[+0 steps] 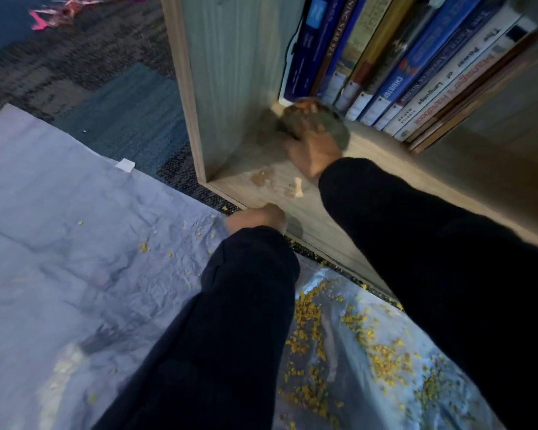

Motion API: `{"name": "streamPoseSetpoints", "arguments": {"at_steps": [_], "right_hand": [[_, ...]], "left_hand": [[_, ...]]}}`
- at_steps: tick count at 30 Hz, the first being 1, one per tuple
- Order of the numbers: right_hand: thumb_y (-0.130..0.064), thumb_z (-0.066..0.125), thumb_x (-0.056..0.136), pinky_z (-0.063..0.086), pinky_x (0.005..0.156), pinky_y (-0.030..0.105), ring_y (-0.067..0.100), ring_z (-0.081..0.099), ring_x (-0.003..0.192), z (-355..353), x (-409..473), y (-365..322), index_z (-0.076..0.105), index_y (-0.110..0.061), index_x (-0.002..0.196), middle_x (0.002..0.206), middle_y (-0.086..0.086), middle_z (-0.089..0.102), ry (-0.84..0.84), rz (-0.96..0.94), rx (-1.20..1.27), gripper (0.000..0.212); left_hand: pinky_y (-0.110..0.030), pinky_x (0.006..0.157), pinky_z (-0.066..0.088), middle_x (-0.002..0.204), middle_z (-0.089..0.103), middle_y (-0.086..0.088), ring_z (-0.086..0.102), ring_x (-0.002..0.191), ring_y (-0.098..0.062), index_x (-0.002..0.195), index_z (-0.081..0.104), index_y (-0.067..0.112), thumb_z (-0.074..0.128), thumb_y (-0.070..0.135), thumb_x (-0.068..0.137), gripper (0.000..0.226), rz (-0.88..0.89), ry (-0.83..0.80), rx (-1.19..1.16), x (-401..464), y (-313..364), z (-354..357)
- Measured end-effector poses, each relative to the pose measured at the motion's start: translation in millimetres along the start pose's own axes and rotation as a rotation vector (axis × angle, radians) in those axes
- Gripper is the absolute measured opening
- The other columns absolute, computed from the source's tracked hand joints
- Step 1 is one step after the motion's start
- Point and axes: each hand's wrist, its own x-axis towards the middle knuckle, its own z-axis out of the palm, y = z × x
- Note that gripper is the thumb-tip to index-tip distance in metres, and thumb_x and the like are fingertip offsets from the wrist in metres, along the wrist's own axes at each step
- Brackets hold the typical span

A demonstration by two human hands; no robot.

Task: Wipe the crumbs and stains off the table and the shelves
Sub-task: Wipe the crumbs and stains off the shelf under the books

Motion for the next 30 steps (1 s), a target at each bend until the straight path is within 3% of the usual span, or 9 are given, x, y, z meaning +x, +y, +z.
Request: {"name": "streamPoseSetpoints", "arguments": {"at_steps": [3,6,10,13,15,17,22,25,30], "right_hand": [[-0.056,0.04,0.101,0.014,0.123,0.037,0.024,0.026,0.151,18,-59,-16,0.044,-0.022,0.153,0.163,0.001,0.035,-0.118,-0.245,0.032,0.062],[-0.041,0.039,0.109,0.002,0.125,0.034,0.017,0.013,0.155,15,-94,16,0.042,-0.021,0.154,0.166,-0.002,0.026,-0.117,-0.364,0.057,0.05],[-0.054,0.028,0.107,0.002,0.125,0.035,0.019,0.01,0.156,-23,-54,78,0.028,-0.028,0.159,0.169,-0.003,0.013,-0.049,-0.082,-0.078,0.059],[-0.068,0.019,0.099,0.004,0.126,0.041,0.023,0.006,0.157,-23,-22,66,0.017,-0.028,0.162,0.17,-0.002,0.008,-0.012,0.024,-0.105,0.074],[-0.064,0.021,0.102,0.003,0.126,0.041,0.023,0.005,0.157,-8,-36,49,0.019,-0.028,0.161,0.17,-0.003,0.01,-0.022,-0.027,-0.046,0.07],[-0.056,0.025,0.105,0.003,0.127,0.04,0.02,0.007,0.157,7,-67,43,0.024,-0.024,0.16,0.169,-0.003,0.014,-0.034,-0.164,-0.026,0.064],[-0.054,0.024,0.104,0.0,0.127,0.045,0.011,0.007,0.155,1,-115,84,0.035,-0.03,0.156,0.165,-0.013,0.019,-0.069,-0.238,-0.065,0.058],[-0.056,0.017,0.107,0.001,0.124,0.043,0.018,0.007,0.156,-10,-69,72,0.024,-0.029,0.16,0.168,-0.008,0.013,-0.044,-0.116,-0.168,0.06],[-0.072,0.018,0.097,0.024,0.121,0.048,0.03,0.027,0.15,-21,0,36,0.023,-0.025,0.16,0.164,0.012,0.028,0.023,0.012,-0.258,0.079]], "left_hand": [[-0.019,0.069,0.036,0.138,0.059,-0.012,0.057,0.12,-0.026,0.135,0.058,0.006,0.045,0.033,0.104,0.043,0.069,-0.064,-0.028,5,-1,3],[-0.022,0.074,0.045,0.121,0.064,-0.015,0.061,0.108,-0.026,0.126,0.065,0.005,0.054,0.033,0.1,0.04,0.089,-0.143,-0.004,10,-3,0],[-0.029,0.058,0.043,0.076,0.064,-0.011,0.058,0.06,-0.026,0.094,0.073,0.005,0.073,0.032,0.08,0.031,-0.052,-0.07,-0.202,9,-3,5],[-0.033,0.064,0.053,0.104,0.073,-0.012,0.071,0.091,-0.03,0.11,0.066,0.001,0.071,0.026,0.084,0.036,-0.097,-0.037,-0.218,13,1,6],[-0.035,0.081,0.058,0.118,0.07,-0.011,0.069,0.104,-0.03,0.113,0.06,-0.004,0.068,0.029,0.086,0.043,-0.078,-0.063,-0.173,17,-2,10],[-0.029,0.079,0.05,0.124,0.066,-0.011,0.065,0.112,-0.032,0.119,0.063,-0.001,0.068,0.028,0.091,0.04,-0.025,-0.076,-0.158,15,-3,5],[-0.041,0.068,0.057,0.094,0.075,-0.016,0.071,0.079,-0.029,0.075,0.065,0.006,0.076,0.036,0.08,0.032,-0.035,-0.029,-0.155,21,-4,8],[-0.031,0.06,0.048,0.085,0.072,-0.013,0.065,0.069,-0.024,0.082,0.067,0.006,0.078,0.032,0.081,0.029,-0.065,-0.041,-0.184,24,-6,8],[-0.034,0.068,0.06,0.111,0.074,-0.015,0.072,0.099,-0.028,0.116,0.069,0.003,0.076,0.033,0.079,0.048,-0.078,-0.022,-0.169,24,-3,10]]}}
